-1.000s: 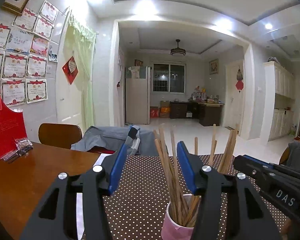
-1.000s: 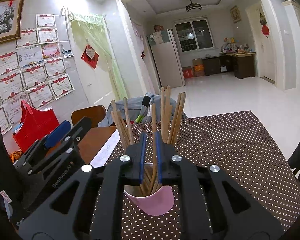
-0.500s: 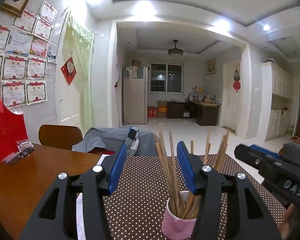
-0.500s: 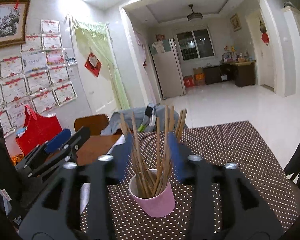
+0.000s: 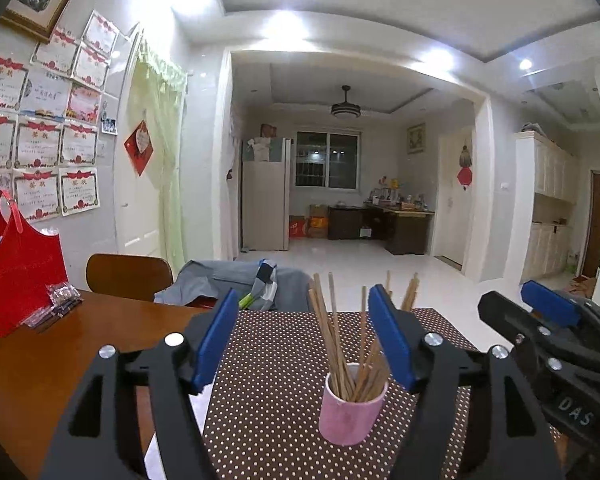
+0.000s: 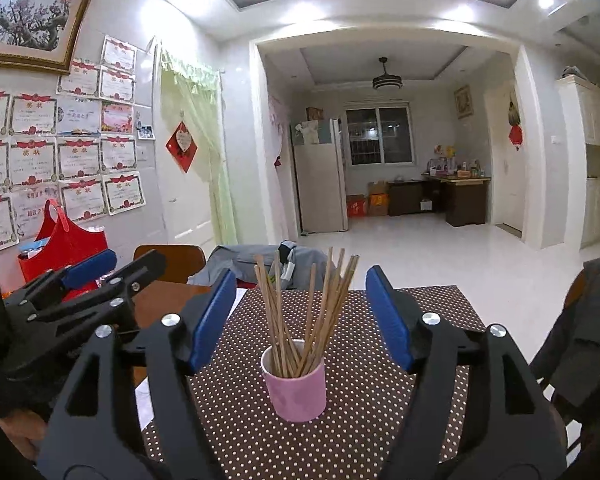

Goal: Organize utensils

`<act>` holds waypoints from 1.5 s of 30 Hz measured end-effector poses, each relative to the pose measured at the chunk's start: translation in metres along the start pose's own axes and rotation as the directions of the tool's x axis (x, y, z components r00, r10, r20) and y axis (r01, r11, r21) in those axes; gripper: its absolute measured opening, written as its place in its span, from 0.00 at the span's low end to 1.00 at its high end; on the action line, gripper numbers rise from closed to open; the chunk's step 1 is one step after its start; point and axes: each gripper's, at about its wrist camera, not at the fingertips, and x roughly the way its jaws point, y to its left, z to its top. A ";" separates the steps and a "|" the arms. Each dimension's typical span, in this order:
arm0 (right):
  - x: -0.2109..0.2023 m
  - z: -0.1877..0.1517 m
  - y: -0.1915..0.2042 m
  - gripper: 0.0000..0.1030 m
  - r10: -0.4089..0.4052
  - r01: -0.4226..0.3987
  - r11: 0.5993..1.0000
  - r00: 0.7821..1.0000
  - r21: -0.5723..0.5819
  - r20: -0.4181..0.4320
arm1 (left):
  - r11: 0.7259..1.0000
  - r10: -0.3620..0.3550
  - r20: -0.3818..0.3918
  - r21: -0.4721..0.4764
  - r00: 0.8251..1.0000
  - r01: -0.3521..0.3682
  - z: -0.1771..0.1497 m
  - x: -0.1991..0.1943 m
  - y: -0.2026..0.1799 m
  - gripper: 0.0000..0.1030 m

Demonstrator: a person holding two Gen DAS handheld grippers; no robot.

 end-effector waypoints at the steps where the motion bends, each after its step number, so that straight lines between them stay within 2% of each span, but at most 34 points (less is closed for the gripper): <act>1: -0.006 0.000 0.000 0.66 -0.009 0.009 1.000 1.000 0.006 0.004 | 1.000 -0.005 0.008 0.003 1.000 0.005 0.001 -0.008 -0.001 0.65; 6: -0.037 0.002 -0.001 0.70 -0.029 0.028 0.999 0.999 0.037 0.028 | 0.999 0.011 0.056 0.036 0.998 -0.013 0.004 -0.046 -0.007 0.65; 9: -0.057 0.001 0.002 0.75 -0.042 0.040 0.999 0.998 0.037 0.047 | 0.999 0.010 0.091 0.034 0.996 -0.013 0.004 -0.073 -0.010 0.69; 24: -0.142 -0.004 0.023 0.85 -0.090 0.093 0.995 0.988 -0.023 0.125 | 0.998 0.014 0.155 0.055 0.988 -0.023 -0.003 -0.159 -0.018 0.74; 33: -0.167 -0.005 0.028 0.89 -0.105 0.111 0.993 0.983 -0.031 0.153 | 0.997 0.008 0.167 0.073 0.986 -0.021 -0.007 -0.181 -0.026 0.77; 40: -0.176 -0.008 0.033 0.90 -0.128 0.140 0.989 0.975 -0.052 0.182 | 0.999 -0.007 0.165 0.049 0.986 -0.002 -0.008 -0.184 -0.025 0.77; 45: -0.177 -0.009 0.034 0.90 -0.134 0.147 0.987 0.974 -0.058 0.185 | 0.999 0.006 0.172 0.045 0.985 -0.014 -0.008 -0.183 -0.022 0.77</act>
